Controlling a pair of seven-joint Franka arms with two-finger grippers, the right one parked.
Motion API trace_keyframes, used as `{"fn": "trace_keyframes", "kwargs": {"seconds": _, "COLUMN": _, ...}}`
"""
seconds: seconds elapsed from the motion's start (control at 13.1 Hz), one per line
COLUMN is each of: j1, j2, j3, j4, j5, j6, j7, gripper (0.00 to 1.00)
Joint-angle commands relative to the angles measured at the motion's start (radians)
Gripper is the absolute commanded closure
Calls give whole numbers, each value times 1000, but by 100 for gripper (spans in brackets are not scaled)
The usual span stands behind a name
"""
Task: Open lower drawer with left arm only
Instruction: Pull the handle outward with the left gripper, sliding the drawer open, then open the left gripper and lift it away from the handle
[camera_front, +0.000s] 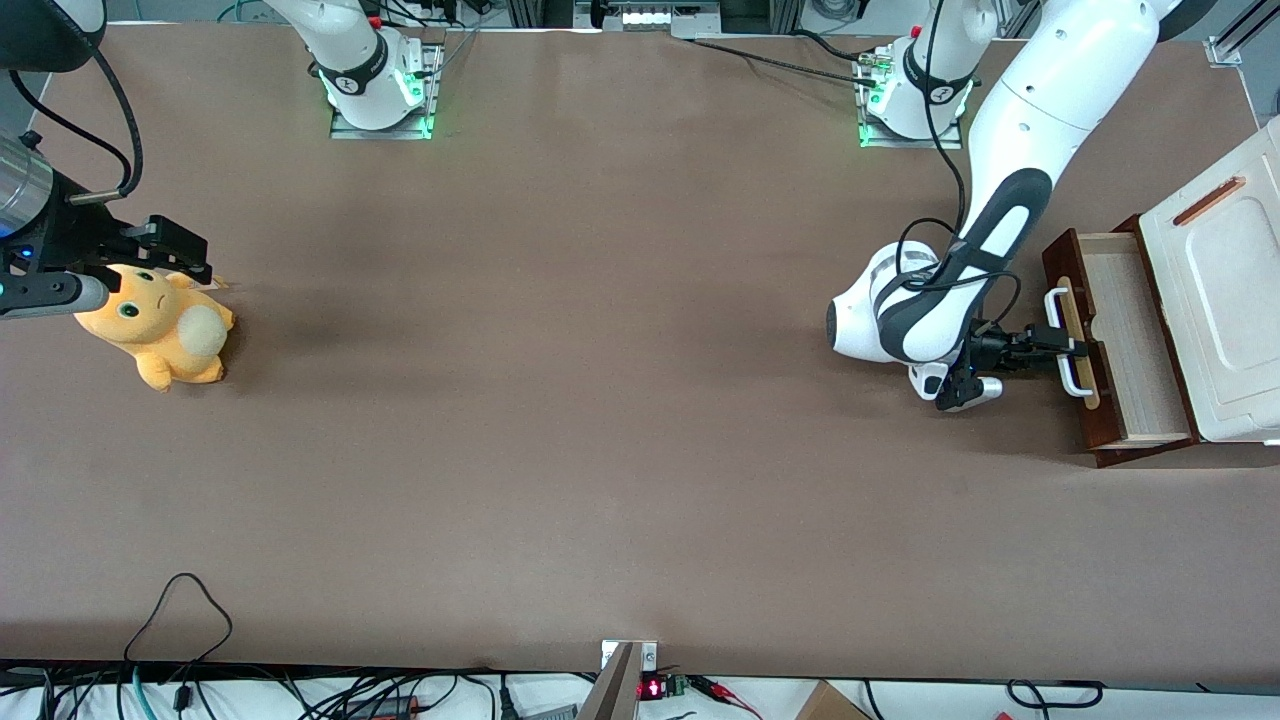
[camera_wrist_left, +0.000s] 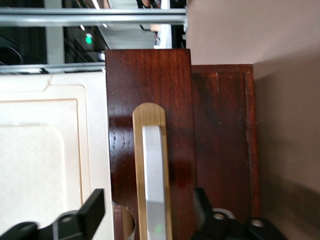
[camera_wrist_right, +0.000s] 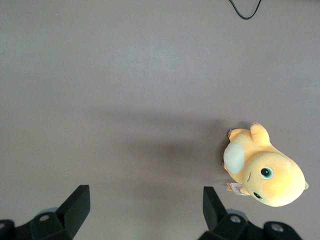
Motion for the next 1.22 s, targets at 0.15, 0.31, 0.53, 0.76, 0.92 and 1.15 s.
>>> {"fn": "trace_keyframes", "kwargs": {"seconds": 0.15, "j1": -6, "j2": -159, "j3": -20, "j4": 54, "j5": -244, "j6": 131, "j7": 104, "gripper": 0}}
{"fn": "trace_keyframes", "kwargs": {"seconds": 0.31, "j1": -7, "j2": -237, "j3": -20, "j4": 100, "j5": -431, "j6": 191, "j7": 228, "gripper": 0}}
{"fn": "trace_keyframes", "kwargs": {"seconds": 0.53, "j1": -4, "j2": -358, "j3": -2, "j4": 168, "j5": -692, "j6": 243, "j7": 421, "gripper": 0}}
{"fn": "trace_keyframes", "kwargs": {"seconds": 0.76, "j1": -3, "j2": -469, "j3": 67, "j4": 238, "j5": -1000, "j6": 243, "j7": 610, "gripper": 0}}
{"fn": "trace_keyframes", "kwargs": {"seconds": 0.92, "j1": -1, "j2": -562, "j3": 177, "j4": 267, "j5": -1235, "j6": 243, "j7": 780, "gripper": 0}}
{"fn": "trace_keyframes", "kwargs": {"seconds": 1.15, "j1": -4, "j2": -616, "j3": 300, "j4": 277, "j5": -1423, "j6": 255, "j7": 963, "gripper": 0}}
